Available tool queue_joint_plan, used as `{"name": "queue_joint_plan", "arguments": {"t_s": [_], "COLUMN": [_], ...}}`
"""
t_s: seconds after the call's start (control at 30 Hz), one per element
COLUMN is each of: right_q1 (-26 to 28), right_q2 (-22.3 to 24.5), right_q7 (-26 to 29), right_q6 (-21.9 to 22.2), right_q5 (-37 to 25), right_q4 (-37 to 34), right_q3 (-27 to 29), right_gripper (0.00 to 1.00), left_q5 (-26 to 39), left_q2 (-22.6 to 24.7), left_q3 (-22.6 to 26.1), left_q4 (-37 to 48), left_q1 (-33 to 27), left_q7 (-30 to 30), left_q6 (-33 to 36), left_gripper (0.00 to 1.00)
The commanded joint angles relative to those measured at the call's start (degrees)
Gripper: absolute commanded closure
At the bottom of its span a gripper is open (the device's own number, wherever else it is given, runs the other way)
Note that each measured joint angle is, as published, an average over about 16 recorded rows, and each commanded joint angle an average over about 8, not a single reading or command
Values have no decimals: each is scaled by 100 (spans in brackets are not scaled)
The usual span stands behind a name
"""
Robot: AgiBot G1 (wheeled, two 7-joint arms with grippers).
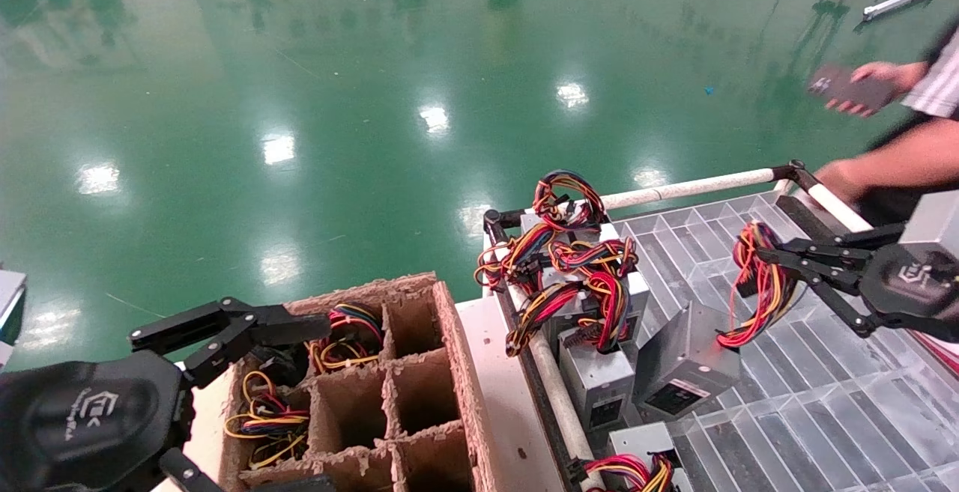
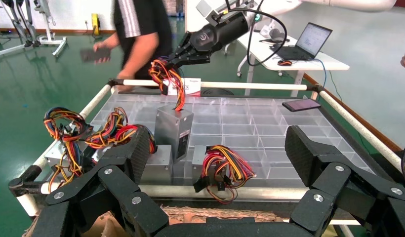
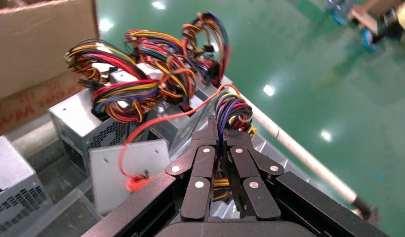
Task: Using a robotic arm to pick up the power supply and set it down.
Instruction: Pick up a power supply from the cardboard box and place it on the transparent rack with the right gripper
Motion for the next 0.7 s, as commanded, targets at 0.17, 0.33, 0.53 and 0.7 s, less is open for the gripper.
{"name": "queue_joint_plan", "arguments": {"t_s": [0.17,0.33,0.53,0.7], "right_q1": [329,533,767,817], "right_q2": [-39,-80,-44,-64], "right_q7": [201,348,310,136], "right_q6": [-18,-41,-8,6], "right_q5": [-464,-787,-1350,-1600], "right_q4": [536,814,1261,1639], "right_q3": [-132,-222,-326,-375], "right_gripper": [100,100,100,100], "left_q5": [0,0,0,0], "left_q2": [0,0,0,0], "left_q3": [0,0,0,0], "left_q4": [0,0,0,0], "left_q1": [0,0,0,0], "left_q7": [0,0,0,0], "left_q6": [0,0,0,0], "left_gripper": [0,0,0,0]}}
